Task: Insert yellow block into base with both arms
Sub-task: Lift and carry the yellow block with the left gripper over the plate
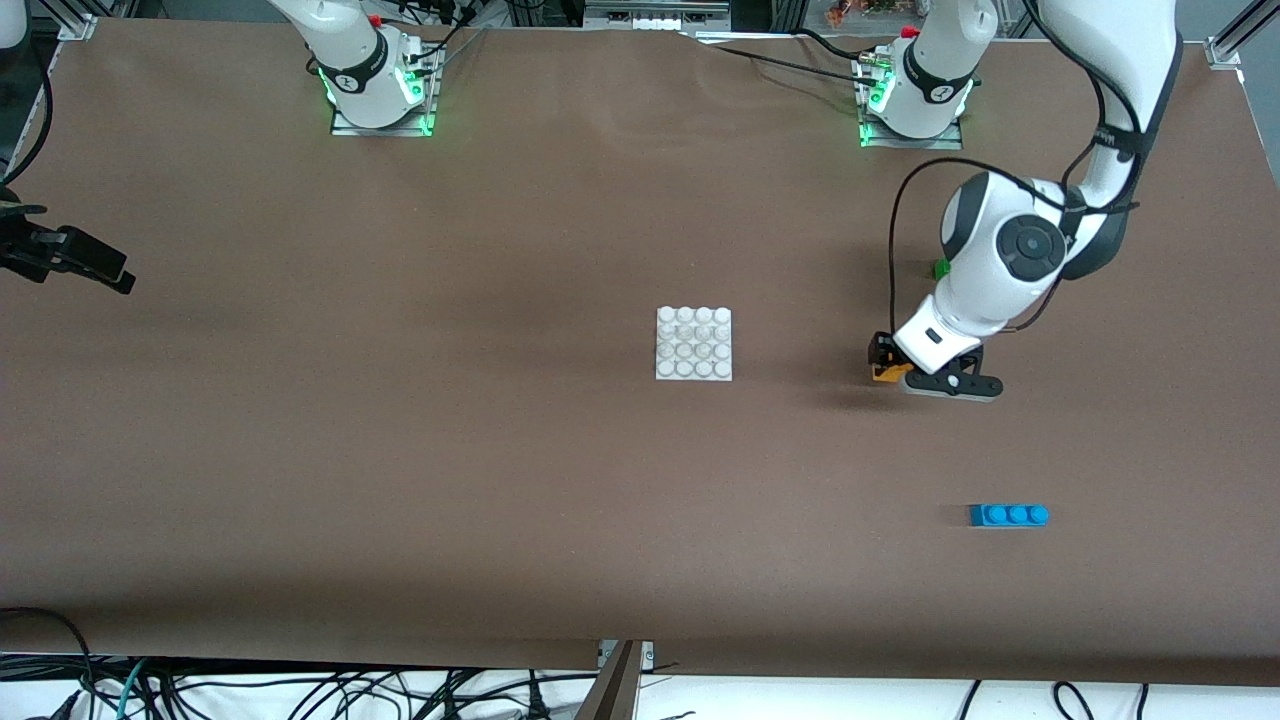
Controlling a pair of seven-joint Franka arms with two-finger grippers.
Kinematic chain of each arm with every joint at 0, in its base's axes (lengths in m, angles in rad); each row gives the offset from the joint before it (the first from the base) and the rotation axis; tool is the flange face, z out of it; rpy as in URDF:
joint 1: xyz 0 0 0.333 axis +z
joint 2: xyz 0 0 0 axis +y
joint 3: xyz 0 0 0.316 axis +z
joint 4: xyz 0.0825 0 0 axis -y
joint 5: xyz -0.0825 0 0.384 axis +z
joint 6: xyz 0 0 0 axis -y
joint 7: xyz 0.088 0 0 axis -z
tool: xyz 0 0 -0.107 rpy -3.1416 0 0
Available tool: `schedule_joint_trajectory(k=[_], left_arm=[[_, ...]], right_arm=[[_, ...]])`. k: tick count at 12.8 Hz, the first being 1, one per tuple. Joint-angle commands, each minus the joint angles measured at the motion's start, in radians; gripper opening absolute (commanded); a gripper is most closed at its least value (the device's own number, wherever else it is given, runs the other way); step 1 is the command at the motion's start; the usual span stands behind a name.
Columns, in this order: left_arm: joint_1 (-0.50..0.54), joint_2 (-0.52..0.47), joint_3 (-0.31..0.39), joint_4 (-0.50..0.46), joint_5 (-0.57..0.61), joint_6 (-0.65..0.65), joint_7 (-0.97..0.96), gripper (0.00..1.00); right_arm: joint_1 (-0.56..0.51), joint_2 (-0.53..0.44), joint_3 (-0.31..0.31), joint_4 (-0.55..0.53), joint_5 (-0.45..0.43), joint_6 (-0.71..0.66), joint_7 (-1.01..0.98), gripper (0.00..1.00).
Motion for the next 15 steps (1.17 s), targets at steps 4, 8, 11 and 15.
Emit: schedule_joint_trajectory(k=[4,8,11,15], left_arm=[[-0.223,-0.014,0.007,0.114,-0.124,-0.112,-0.108,0.0],[-0.38,0.101,0.015,0.241,-0.14,-0.112,-0.304,0.0],[-0.457,0.205,0.041,0.34,-0.132,-0.112,-0.404,0.0],[-0.518,0.261,0.089,0.346,-0.132,-0.112,-0.442,0.0]], right_arm=[[-0.005,-0.007,0.019,-0.011,0.016,0.011,0.004,1.0],[-0.003,-0.007,0.019,-0.01,0.016,0.011,0.001,1.0],[0.001,0.001,0.019,-0.01,0.016,0.011,0.001,1.0],[0.001,-0.001,0.019,-0.01,0.018,0.006,-0.001,1.0]])
